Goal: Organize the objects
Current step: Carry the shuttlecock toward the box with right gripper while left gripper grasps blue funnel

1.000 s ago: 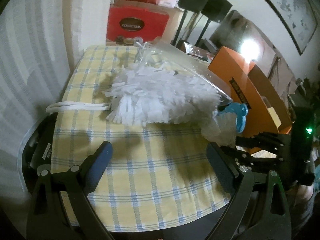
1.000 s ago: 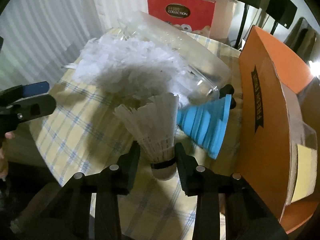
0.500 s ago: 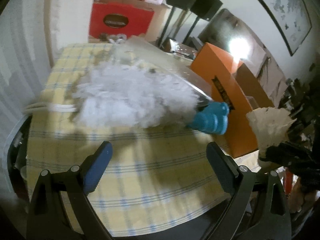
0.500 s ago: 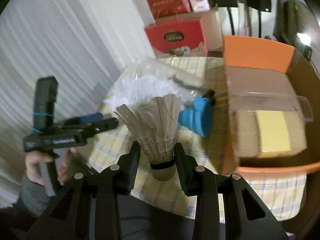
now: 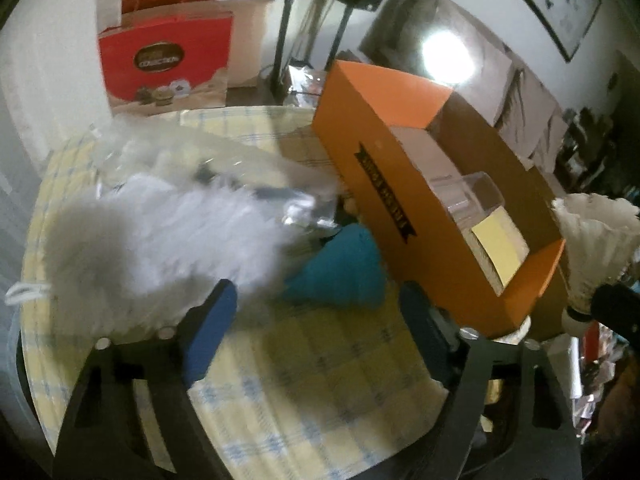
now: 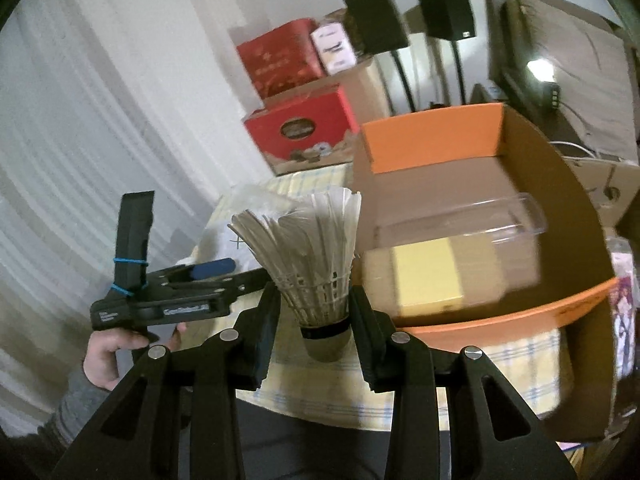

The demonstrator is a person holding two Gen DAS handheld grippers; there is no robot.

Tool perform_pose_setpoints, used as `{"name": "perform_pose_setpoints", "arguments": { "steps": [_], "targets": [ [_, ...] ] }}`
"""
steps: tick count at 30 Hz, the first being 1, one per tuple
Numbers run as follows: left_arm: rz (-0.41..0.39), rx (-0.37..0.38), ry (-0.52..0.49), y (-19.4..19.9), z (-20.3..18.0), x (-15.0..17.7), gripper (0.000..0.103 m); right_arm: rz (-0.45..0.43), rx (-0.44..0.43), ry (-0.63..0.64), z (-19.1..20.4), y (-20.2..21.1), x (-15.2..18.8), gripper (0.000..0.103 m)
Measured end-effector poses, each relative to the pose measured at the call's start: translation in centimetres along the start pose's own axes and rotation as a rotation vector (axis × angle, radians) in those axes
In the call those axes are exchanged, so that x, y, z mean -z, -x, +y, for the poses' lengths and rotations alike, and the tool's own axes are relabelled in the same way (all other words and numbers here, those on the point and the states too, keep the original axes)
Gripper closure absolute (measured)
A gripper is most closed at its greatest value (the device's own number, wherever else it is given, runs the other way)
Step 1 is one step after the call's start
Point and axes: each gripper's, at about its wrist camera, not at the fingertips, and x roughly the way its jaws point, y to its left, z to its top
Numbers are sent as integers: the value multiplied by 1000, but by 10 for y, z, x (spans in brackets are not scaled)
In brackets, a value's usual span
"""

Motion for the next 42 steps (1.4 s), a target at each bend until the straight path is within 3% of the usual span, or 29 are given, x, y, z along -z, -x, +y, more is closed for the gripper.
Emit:
{"name": "perform_pose_setpoints", "arguments": {
  "steps": [9, 11, 16, 18, 27, 34, 42],
  "targets": [
    [35, -77, -45, -31, -26, -15, 56, -23, 32, -51, -34, 21, 4, 67],
    [52, -94, -59, -38, -31, -15, 70, -25, 37, -59, -39, 24, 5, 67],
    [44, -102, -70, -39, -37, -16, 79, -27, 46, -75, -51, 27, 7, 67],
    [33, -83, -65, -35, -37, -16, 93, -29, 46, -81, -53, 28, 8, 67],
    [-11, -26, -38, 1, -32, -11, 95, -56, 54, -99, -67, 36, 2, 67],
    [-93, 40, -17, 51, -33, -18, 95, -77, 74, -119, -83, 44, -7, 67],
    [-150, 159, -42, 88, -64, -44, 95, -87, 153, -129, -109, 48, -24, 67]
  ]
}}
